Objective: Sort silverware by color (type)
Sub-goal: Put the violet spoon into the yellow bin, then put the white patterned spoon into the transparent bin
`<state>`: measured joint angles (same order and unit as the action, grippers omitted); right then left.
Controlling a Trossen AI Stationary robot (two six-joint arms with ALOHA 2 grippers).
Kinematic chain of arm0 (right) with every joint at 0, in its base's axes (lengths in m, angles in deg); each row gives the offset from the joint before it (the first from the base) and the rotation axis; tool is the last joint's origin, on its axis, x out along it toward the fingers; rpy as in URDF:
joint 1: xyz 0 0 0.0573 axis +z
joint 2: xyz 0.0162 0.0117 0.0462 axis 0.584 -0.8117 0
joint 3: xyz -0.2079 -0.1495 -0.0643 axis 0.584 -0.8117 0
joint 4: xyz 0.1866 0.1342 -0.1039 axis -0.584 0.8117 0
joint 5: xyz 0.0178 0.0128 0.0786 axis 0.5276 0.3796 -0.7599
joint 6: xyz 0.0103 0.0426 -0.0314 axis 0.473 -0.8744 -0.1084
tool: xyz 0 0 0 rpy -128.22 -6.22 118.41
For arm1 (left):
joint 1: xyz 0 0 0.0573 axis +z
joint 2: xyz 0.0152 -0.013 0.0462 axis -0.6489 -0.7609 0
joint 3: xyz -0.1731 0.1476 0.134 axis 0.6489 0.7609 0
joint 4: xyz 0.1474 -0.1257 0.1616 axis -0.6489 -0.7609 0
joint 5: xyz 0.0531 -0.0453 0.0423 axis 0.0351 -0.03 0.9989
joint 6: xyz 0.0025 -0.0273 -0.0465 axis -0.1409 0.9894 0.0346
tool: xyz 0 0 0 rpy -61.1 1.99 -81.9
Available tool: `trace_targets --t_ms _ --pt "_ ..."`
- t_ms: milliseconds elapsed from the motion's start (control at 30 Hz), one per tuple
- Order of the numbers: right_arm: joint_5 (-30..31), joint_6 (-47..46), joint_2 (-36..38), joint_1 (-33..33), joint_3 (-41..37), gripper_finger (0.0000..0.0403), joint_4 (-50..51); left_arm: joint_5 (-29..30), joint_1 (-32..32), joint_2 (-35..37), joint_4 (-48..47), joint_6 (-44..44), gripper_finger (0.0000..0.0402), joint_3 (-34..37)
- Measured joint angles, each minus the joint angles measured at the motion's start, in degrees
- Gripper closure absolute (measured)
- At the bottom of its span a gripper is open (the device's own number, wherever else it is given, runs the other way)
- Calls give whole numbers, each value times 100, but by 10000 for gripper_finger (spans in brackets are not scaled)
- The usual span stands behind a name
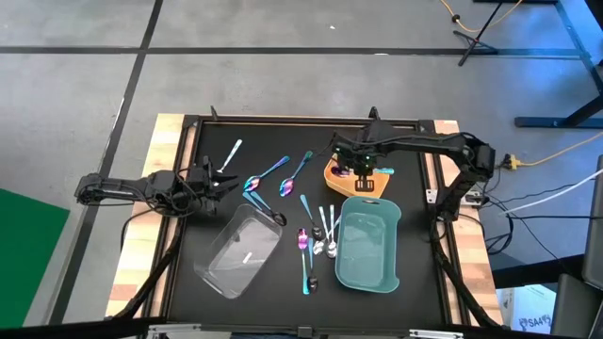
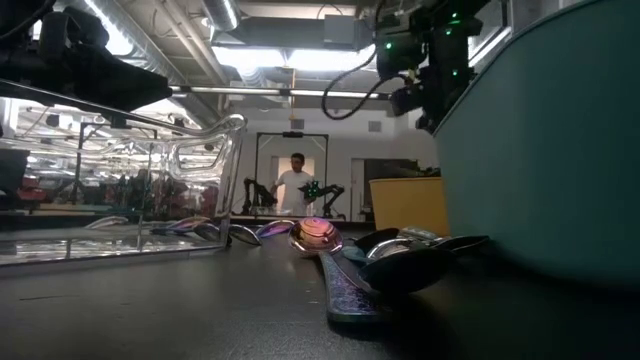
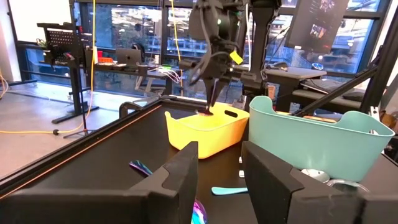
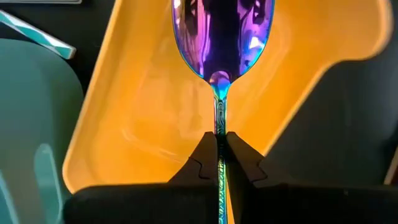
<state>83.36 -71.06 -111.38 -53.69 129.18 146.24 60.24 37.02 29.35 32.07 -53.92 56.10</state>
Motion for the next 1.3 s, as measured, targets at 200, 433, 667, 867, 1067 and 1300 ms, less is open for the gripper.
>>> trace_targets --t_ms 200,433,667,867,1067,1300 --pt "1 2 -293 -2 0 403 -5 0 0 2 0 0 283 0" --pt "-6 0 -504 -2 0 403 -42 0 0 1 0 0 283 1" --pt "-56 0 -617 -2 0 403 -180 -2 0 0 0 0 283 0" --pt "-60 0 -619 -2 1 376 -214 -2 0 2 0 0 283 2" --pt "-60 0 -617 -2 2 338 -308 -1 0 2 0 -1 283 2" --pt "-60 0 -617 -2 2 315 -322 -2 0 2 0 2 283 0"
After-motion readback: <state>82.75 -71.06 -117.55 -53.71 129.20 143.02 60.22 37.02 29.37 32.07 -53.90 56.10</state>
